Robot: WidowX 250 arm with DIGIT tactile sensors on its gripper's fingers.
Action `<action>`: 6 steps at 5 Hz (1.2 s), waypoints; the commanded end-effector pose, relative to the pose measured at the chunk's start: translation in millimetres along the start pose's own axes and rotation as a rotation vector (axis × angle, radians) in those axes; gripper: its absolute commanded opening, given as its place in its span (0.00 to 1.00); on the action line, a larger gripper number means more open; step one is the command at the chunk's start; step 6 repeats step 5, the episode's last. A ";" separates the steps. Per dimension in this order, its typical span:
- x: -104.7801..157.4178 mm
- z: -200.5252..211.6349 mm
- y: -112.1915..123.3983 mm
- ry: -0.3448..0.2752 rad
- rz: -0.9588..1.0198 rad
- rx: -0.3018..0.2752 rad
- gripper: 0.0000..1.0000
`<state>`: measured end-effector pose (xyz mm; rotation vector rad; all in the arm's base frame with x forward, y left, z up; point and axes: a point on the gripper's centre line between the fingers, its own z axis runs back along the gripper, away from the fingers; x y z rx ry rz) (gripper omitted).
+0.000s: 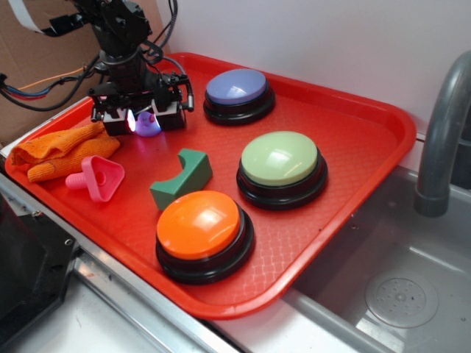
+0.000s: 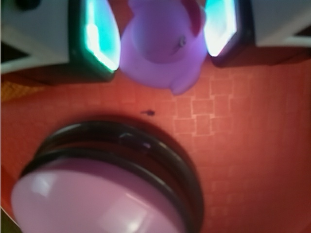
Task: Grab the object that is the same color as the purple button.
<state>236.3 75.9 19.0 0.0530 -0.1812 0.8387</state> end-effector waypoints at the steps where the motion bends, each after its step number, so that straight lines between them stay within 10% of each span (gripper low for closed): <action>1: 13.0 100.2 -12.6 -0.015 -0.330 -0.111 0.00; 3: 1.9 142.1 -21.1 0.114 -0.595 -0.222 0.00; 6: -5.5 143.7 -18.5 0.160 -0.542 -0.200 0.00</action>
